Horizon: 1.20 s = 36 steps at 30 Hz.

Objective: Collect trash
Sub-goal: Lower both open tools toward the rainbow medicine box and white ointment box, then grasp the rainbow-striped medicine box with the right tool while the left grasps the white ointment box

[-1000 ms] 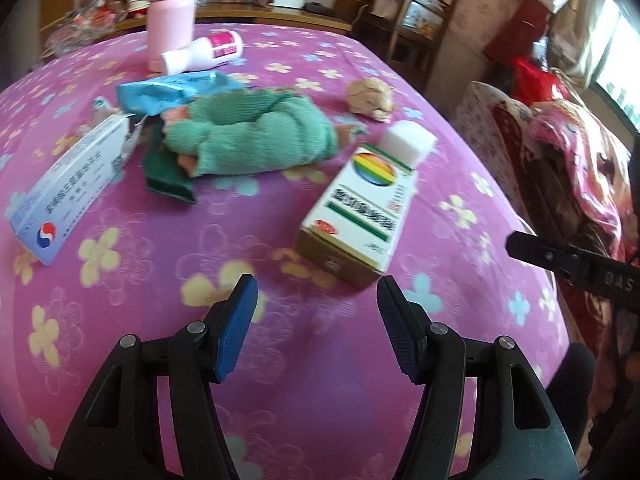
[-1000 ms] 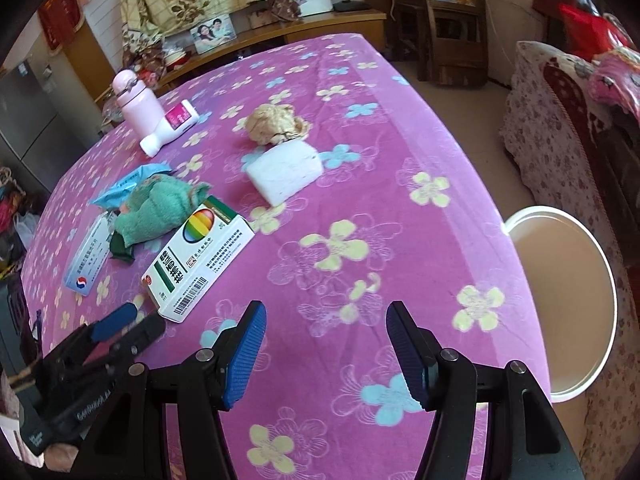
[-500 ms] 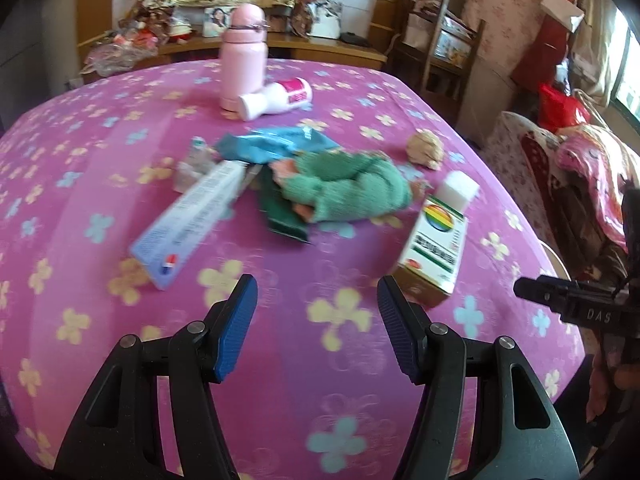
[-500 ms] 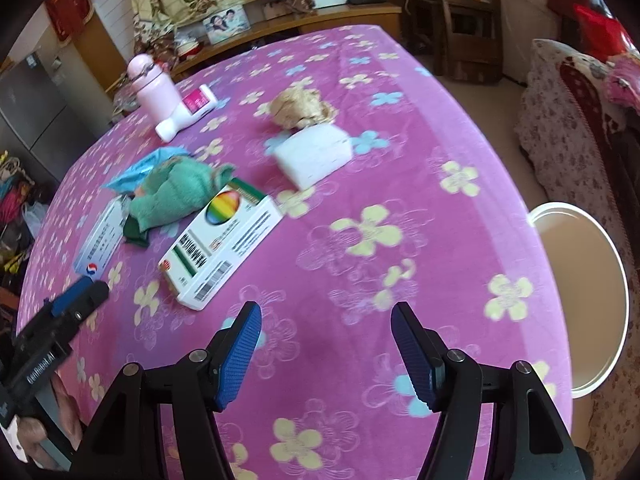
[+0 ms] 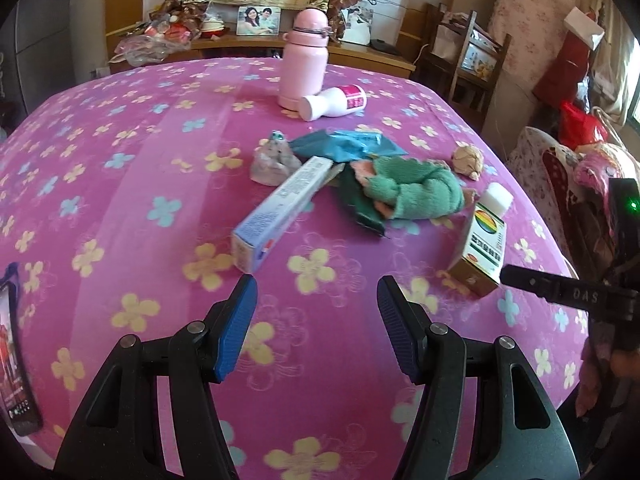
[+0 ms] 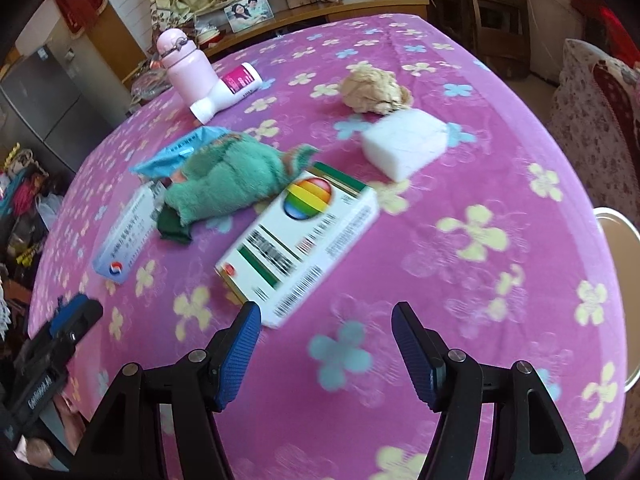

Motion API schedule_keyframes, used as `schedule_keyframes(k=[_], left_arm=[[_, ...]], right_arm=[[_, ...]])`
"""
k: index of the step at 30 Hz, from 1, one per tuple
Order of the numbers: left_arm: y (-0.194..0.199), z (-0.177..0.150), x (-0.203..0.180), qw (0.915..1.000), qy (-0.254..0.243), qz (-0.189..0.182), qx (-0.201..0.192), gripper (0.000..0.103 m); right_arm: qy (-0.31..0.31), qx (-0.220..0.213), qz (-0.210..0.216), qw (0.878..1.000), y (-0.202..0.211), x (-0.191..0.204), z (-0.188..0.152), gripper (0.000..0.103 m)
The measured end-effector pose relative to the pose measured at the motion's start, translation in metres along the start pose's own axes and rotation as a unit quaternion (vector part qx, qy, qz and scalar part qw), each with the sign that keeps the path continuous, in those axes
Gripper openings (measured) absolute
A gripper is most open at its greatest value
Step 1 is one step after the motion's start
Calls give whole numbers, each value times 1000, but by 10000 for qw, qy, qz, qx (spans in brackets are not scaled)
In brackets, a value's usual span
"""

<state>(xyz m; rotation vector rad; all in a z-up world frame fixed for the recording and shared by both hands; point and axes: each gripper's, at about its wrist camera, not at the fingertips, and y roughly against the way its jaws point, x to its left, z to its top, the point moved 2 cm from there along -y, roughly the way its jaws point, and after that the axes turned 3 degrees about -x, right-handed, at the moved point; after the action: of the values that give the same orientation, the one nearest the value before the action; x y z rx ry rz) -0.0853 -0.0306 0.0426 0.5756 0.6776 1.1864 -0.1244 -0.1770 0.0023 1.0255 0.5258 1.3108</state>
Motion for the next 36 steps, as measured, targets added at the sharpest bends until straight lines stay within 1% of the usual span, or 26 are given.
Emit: schedule_keyframes(k=[2,5,6,7,8,12,14,17,19,21,22,24,25,26,28,30,31,32,34,35,36], left_arm=[[1,3,5,10000,63,-58,-33,61],[4,9,13,9998,116,-55,-126,61],[5,12,15,9998,118,-16,-150,63],[4,14,18,9998,115,32,-167,69],[2,19,20,9997,114,79,-200,71],[-12,30,23,9995,65,268,-166,71],[-24,36,23,9986,-85,514,-85,71],[-41,39,24,9964,-194,825,9,71],[-53,39,25,9959,-251,865,117,71],[-61,39,24,9953,-323,895,183,71],[-65,39,22,9949,-363,915,220,71],[-71,40,20,9951,-365,877,292,71],[-73,40,19,9957,-329,810,318,71],[-75,40,18,9965,-280,705,343,71],[-75,41,17,9970,-262,633,351,70],[-73,41,15,9973,-266,620,304,66],[-73,41,16,9973,-239,615,314,55],[-74,40,18,9973,-191,592,382,41],[-76,38,21,9975,-31,466,529,29],[-76,37,25,9975,100,384,578,25],[-75,35,26,9974,153,372,592,23]], right_arm=[[-77,-34,78,9999,-7,8,5,70],[-26,-64,-52,10000,-17,20,13,70],[-11,-85,-108,9999,-20,22,16,70],[10,-134,-203,9997,-22,25,19,70],[48,-203,-321,9993,-24,28,22,70],[223,-438,-667,9966,-34,37,33,77],[411,-381,-836,9949,-43,38,34,77],[525,-299,-834,9947,-45,30,32,77],[641,-281,-1078,9917,-35,18,30,77],[611,-255,-1228,9902,-28,1,28,77],[506,-215,-1181,9915,-26,-7,26,77],[137,-65,-828,9965,-24,-25,23,77],[-10,-50,-722,9974,-24,-32,23,77],[-31,-135,-743,9971,-21,-34,23,77],[-24,-154,-742,9971,-21,-35,26,77],[70,-132,-617,9980,-23,-28,31,77],[213,-134,-654,9975,-24,-24,33,77],[343,-145,-712,9968,-26,-22,36,77],[592,-146,-868,9944,-32,-17,41,77],[663,-93,-864,9940,-37,-16,43,77],[710,0,-794,9943,-41,-16,44,78]])
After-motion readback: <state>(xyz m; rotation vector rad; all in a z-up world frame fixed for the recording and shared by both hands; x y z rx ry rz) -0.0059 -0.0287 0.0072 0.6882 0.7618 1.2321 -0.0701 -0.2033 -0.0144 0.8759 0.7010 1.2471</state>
